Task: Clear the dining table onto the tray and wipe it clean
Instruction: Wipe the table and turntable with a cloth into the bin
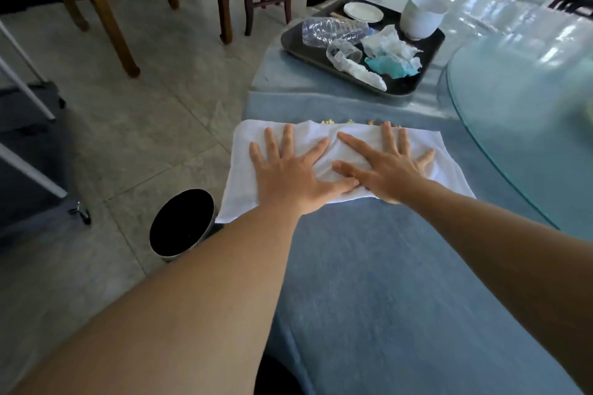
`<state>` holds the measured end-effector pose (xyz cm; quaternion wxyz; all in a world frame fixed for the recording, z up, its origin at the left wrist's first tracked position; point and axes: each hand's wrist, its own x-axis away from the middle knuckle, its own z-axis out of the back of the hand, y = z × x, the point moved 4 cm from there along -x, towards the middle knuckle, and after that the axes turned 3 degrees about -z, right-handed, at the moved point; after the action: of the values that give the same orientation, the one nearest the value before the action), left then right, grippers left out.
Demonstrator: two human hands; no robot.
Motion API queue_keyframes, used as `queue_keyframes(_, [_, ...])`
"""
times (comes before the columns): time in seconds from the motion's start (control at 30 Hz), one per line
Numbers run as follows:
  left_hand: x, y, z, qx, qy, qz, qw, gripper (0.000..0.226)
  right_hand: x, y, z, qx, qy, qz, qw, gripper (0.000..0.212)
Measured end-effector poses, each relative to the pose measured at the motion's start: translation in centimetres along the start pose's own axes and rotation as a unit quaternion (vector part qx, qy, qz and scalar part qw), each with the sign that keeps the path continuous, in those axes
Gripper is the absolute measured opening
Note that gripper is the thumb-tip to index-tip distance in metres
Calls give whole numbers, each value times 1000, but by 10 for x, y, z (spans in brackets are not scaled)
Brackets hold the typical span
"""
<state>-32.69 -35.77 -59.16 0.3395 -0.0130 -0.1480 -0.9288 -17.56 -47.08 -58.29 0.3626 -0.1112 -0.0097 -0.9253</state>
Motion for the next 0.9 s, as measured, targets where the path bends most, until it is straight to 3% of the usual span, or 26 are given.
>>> queue_keyframes(0.9, [-10,-4,0,21,5,-49,999,96,4,-6,1,-11,9,-65,998,70])
